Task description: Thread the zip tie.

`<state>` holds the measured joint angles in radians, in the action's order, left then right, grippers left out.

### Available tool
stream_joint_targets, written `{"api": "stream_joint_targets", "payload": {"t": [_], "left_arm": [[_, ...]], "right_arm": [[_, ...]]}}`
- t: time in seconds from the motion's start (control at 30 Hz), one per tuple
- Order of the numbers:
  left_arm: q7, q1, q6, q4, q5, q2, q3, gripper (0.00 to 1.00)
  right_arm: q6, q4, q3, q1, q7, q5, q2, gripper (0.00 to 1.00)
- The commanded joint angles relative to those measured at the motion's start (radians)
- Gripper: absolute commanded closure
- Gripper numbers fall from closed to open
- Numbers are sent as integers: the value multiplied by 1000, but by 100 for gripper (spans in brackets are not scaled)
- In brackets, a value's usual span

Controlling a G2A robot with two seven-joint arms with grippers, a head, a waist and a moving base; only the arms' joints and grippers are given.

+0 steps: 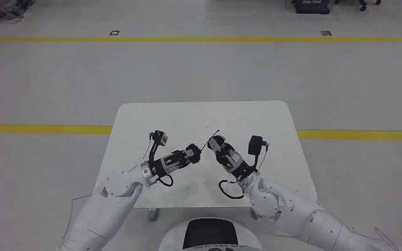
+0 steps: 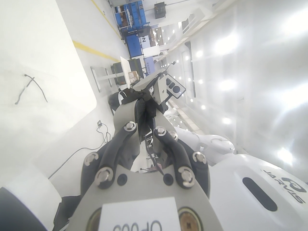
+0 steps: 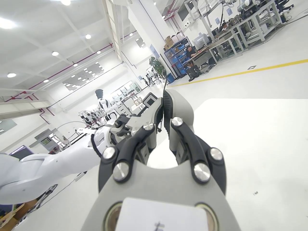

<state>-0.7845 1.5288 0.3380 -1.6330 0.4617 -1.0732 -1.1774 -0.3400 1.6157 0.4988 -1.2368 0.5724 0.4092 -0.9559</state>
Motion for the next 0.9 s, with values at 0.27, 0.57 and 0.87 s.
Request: {"api": "stream_joint_targets", "payload": {"t": [0.27,0.57,0.87], "left_arm": [[-52,-10,1,10,34,4,9,100],[-84,-16,2,10,41,8,17,100],[-92,-16,2,11,58,11,14,100]], "right_arm": [[0,12,-49,33,17,-72,19,100],[0,23,-85,66,7,-140,33,100],[0,18,-100,81,12,-168,43,100]]}}
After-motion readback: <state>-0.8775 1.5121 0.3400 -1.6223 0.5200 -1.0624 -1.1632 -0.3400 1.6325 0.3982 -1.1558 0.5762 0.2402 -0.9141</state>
